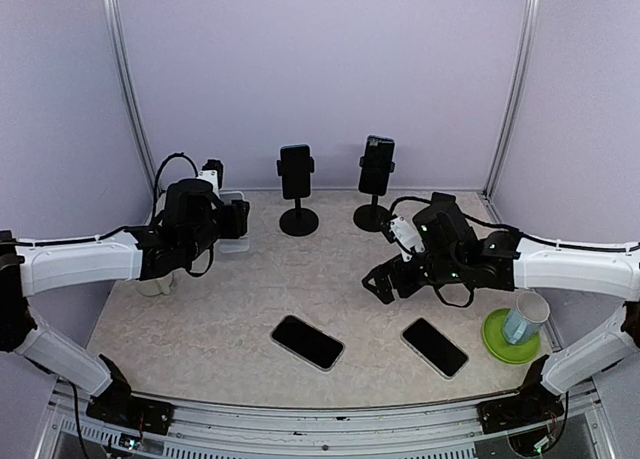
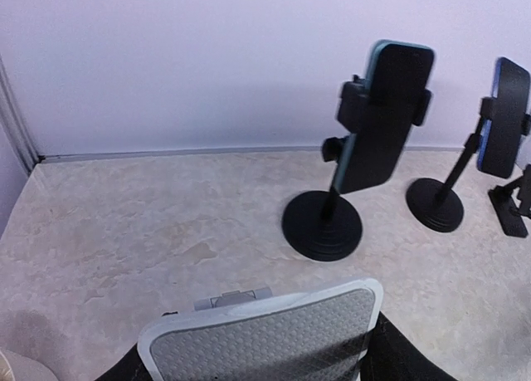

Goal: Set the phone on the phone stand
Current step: Place the phone stand at the corner of the board.

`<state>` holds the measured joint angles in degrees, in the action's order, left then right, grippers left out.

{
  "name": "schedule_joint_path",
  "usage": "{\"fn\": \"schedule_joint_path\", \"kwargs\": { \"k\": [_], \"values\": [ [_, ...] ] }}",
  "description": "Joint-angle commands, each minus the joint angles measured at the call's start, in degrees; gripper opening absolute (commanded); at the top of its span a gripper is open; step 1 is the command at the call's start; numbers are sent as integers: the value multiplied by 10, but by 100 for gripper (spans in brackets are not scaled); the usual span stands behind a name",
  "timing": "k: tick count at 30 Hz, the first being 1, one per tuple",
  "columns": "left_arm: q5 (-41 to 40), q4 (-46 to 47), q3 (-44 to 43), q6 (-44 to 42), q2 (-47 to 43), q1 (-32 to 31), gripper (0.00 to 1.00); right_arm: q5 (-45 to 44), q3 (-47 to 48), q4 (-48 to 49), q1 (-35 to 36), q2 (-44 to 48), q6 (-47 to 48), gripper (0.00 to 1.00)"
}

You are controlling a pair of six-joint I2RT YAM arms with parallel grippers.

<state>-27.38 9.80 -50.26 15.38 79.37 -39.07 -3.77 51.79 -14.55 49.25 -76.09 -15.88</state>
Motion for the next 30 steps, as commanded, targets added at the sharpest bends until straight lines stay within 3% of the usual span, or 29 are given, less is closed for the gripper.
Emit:
{"fn": "schedule_joint_path", "kwargs": {
  "k": [1,13,30],
  "values": [
    [-15,45,-5,21,32,53,47,-34,-4,-49,-6,0,22,100],
    [-30,99,-76,38,156,132,47,-51,-21,-60,-16,54,-2,100],
    [-9,174,-193,17,352,157,47,-39,-50,-36,-50,133,-34,100]
  ]
}}
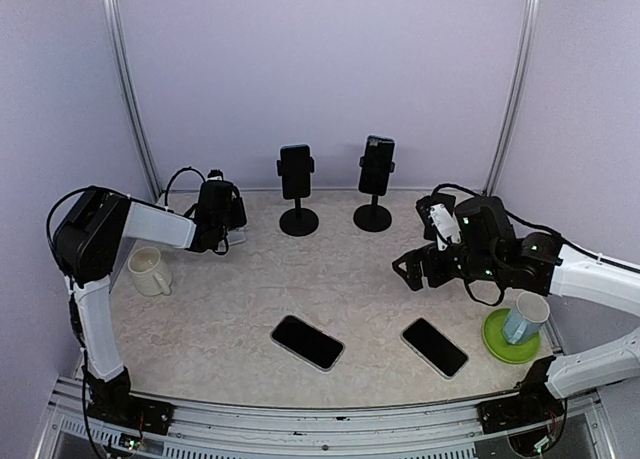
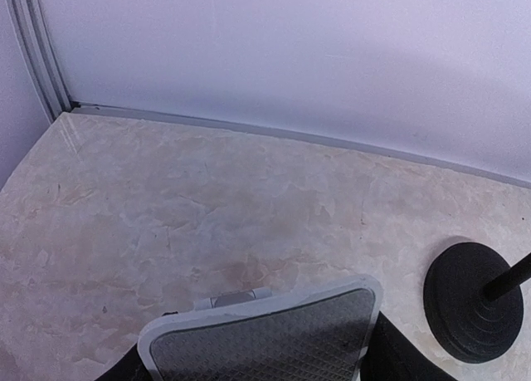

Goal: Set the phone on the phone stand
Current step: Place the phone stand at the corner of the board.

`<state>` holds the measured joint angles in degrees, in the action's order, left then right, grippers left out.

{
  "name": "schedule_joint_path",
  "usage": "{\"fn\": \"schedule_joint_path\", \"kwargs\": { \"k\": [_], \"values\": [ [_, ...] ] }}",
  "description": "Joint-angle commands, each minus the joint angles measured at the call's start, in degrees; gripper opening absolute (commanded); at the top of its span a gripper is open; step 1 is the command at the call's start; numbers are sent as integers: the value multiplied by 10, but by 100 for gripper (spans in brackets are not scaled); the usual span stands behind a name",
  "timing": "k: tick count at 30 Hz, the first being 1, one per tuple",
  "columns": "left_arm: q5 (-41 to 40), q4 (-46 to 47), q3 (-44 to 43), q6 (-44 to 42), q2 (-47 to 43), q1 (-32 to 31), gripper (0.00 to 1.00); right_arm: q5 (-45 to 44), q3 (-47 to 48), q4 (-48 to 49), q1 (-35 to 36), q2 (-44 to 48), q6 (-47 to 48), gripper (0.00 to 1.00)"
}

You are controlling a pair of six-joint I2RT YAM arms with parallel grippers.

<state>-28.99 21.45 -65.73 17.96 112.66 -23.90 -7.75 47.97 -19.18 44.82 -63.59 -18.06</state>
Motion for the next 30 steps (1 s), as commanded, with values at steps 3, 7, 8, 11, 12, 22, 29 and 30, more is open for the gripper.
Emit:
{"fn": "schedule_joint_path", "kwargs": {
  "k": [3,7,8,11,12,22,29,30],
  "values": [
    [10,63,-56,-18,46,7,47,7,-15,12,-6,8,-14,100],
    [33,78,-69,-20,74,13,47,9,-17,13,-7,7,-14,100],
    [41,84,-71,-21,79,15,47,10,-17,14,-7,6,-13,100],
    [48,87,-79,-26,85,16,47,17,-16,16,-7,4,-11,100],
    [51,91,-77,-26,85,16,47,19,-16,17,-7,3,-10,100],
    [84,58,-101,-30,96,19,61,30,-5,7,-7,3,-15,100],
    [92,46,-111,-32,101,19,66,33,-7,8,-7,7,-17,100],
    [92,42,-113,-33,103,18,66,33,-7,9,-7,7,-17,100]
  ]
}}
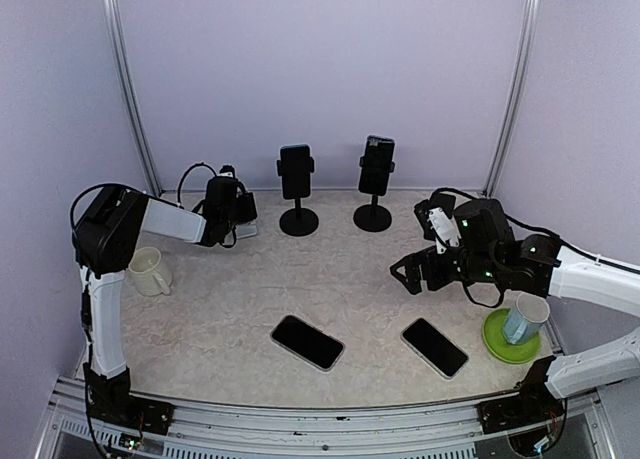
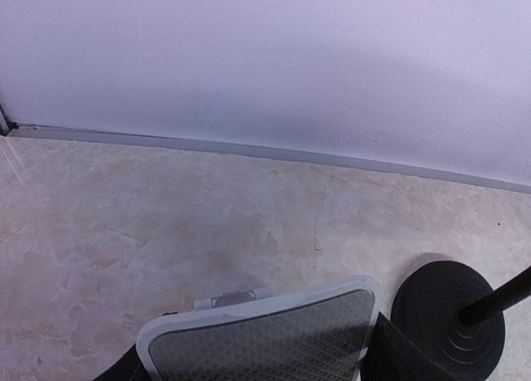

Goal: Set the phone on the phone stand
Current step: Place the phone stand at the corner of the board.

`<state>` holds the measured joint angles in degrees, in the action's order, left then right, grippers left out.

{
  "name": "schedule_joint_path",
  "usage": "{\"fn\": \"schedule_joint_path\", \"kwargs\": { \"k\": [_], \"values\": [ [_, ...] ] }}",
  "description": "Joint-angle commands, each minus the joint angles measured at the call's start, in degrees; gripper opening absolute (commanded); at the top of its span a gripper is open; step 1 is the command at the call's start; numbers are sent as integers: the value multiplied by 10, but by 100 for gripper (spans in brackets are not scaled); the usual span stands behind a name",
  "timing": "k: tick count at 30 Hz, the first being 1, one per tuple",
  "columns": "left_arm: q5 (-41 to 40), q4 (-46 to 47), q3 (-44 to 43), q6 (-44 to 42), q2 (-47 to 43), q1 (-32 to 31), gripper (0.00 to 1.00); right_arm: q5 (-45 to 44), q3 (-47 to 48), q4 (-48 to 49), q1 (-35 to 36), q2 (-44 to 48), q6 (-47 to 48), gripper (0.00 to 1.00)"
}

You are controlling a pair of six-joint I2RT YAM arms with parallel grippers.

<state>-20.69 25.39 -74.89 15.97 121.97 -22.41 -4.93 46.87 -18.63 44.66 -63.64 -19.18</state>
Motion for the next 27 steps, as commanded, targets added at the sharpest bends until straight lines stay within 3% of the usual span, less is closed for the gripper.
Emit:
{"fn": "schedule_joint_path", "kwargs": {
  "k": [1,19,23,27],
  "values": [
    [8,2,-24,-14,10,3,66,6,3,4,-5,9,-7,100],
    [-32,-14,-26,-27,17,-15,72,8,-4,5,-5,30,-4,100],
    [-33,-15,-21,-24,6,-17,80,8,2,-7,-5,27,-1,100],
    [-32,-6,2,-14,-25,-18,96,34,30,-55,-5,5,13,100]
  ]
}}
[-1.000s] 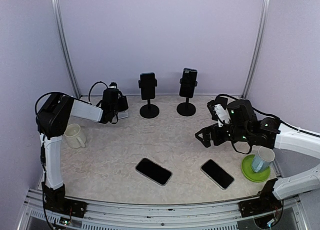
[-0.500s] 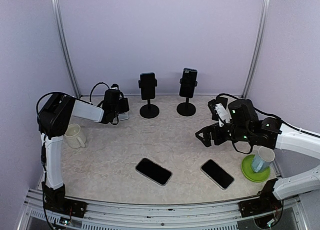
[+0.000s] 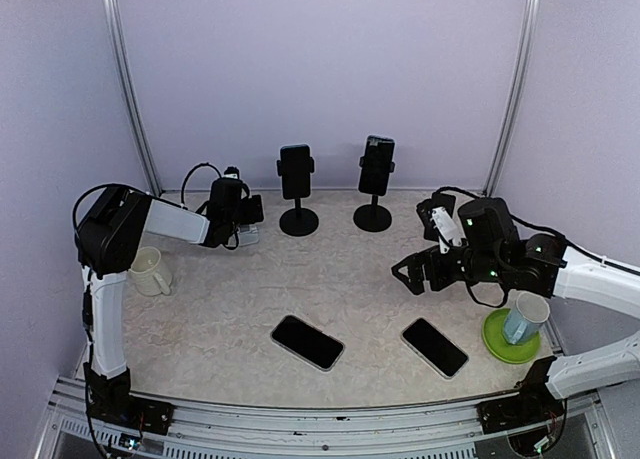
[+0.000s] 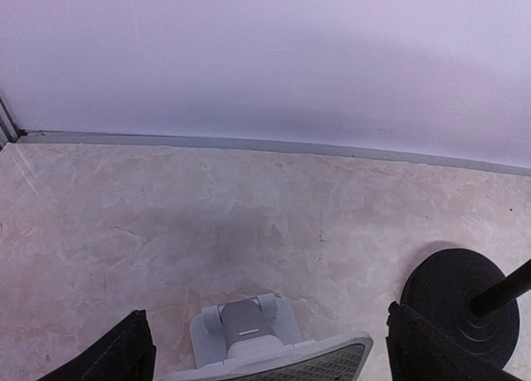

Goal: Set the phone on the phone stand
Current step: Place the phone stand at the corner of the board, then pick up the phone at the corner of the board.

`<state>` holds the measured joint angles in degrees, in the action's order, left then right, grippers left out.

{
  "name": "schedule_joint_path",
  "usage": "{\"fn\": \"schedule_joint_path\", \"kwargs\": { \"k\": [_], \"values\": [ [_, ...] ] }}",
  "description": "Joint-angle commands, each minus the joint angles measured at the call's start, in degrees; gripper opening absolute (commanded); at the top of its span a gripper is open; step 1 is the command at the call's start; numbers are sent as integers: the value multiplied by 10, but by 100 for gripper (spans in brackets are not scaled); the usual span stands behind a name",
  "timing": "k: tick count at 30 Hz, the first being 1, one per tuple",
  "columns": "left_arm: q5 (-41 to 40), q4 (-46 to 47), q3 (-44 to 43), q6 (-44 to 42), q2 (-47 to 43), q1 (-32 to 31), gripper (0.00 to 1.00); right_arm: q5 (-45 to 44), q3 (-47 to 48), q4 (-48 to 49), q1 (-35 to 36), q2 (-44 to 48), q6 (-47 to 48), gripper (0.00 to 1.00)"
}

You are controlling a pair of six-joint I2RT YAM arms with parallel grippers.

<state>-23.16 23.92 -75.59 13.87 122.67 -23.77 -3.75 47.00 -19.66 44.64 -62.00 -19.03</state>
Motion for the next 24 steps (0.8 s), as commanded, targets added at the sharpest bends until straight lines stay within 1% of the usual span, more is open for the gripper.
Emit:
{"fn": "schedule_joint_path", "kwargs": {
  "k": [1,6,12,18,24],
  "values": [
    [-6,12,16,12,-44,-5,98,27,37,-59,-5,-21,17,100],
    [-3,17,52,33,-103,-11,99,38,56,-119,-5,-66,33,100],
    [-17,22,123,50,-185,-33,99,35,53,-165,-3,-99,26,100],
    [-35,39,219,60,-289,-84,99,25,59,-204,6,-133,10,100],
    [-71,20,284,64,-378,-163,99,5,89,-274,6,-185,9,100]
  ]
}}
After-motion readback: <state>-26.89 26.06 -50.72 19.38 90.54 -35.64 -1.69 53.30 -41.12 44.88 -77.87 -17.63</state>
